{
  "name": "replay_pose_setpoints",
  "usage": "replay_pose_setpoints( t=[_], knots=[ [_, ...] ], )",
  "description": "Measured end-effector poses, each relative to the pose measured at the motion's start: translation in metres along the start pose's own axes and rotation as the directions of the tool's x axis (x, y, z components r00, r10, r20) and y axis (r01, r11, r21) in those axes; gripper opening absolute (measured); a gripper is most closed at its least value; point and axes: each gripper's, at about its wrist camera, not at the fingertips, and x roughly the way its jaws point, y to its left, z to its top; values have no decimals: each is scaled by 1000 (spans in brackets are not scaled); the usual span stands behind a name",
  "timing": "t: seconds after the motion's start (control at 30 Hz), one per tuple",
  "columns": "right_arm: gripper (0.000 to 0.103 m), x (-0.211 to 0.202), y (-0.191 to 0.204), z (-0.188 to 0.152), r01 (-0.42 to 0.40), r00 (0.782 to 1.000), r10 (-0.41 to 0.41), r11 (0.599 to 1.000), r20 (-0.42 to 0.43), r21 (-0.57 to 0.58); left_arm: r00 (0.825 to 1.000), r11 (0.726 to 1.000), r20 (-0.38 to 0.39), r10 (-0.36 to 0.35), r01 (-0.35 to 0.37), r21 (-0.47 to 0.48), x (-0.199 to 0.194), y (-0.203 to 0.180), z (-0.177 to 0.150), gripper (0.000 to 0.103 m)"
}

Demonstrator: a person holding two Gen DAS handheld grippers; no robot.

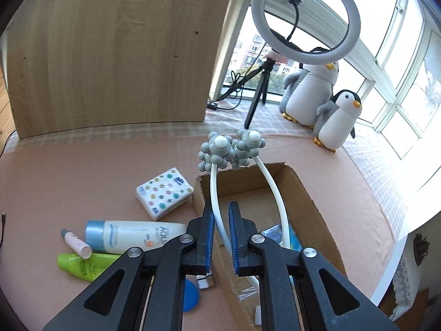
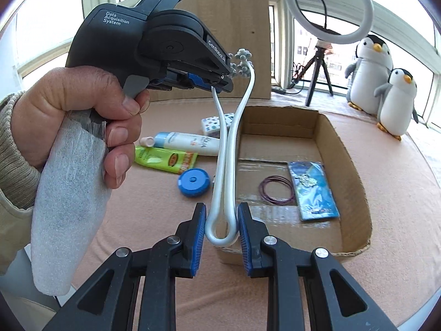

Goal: Organize objects
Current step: 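Carry the white roller into the box with both tools and release it, then withdraw both tools from the box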

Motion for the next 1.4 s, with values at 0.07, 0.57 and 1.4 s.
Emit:
replay_pose_setpoints(
  t=[0.07, 0.57, 1.4],
  knots=[
    [21, 1, -11, -2, 15, 1000, -15, 1000, -1, 23, 1000, 1000, -9, -14, 14, 18, 9, -14, 1, 11],
    [26, 7, -55, -5, 136, 991, -135, 983, -19, 125, 1000, 998, -24, 14, -13, 65, 29, -28, -5, 60],
    [41, 89, 85, -2, -86, 977, 61, 990, -205, -116, 963, 916, 17, 270, -251, -313, -102, 215, -99, 67]
  ],
)
